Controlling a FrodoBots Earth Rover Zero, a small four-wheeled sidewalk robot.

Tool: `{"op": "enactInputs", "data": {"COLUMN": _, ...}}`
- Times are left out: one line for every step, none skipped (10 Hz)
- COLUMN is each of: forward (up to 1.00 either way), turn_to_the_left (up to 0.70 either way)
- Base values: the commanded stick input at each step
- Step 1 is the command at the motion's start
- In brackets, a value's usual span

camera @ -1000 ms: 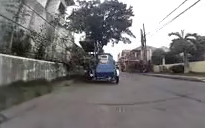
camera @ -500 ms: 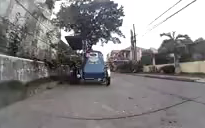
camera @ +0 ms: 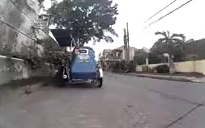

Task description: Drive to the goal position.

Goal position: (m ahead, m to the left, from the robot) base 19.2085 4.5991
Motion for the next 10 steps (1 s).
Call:
{"op": "enactInputs", "data": {"forward": 1.0, "turn_to_the_left": -0.4}}
{"op": "enactInputs", "data": {"forward": 1.0, "turn_to_the_left": -0.4}}
{"op": "enactInputs", "data": {"forward": 1.0, "turn_to_the_left": -0.4}}
{"op": "enactInputs", "data": {"forward": 1.0, "turn_to_the_left": -0.4}}
{"op": "enactInputs", "data": {"forward": 1.0, "turn_to_the_left": -0.4}}
{"op": "enactInputs", "data": {"forward": 1.0, "turn_to_the_left": -0.4}}
{"op": "enactInputs", "data": {"forward": 1.0, "turn_to_the_left": -0.4}}
{"op": "enactInputs", "data": {"forward": 1.0, "turn_to_the_left": -0.4}}
{"op": "enactInputs", "data": {"forward": 1.0, "turn_to_the_left": -0.4}}
{"op": "enactInputs", "data": {"forward": 1.0, "turn_to_the_left": -0.36}}
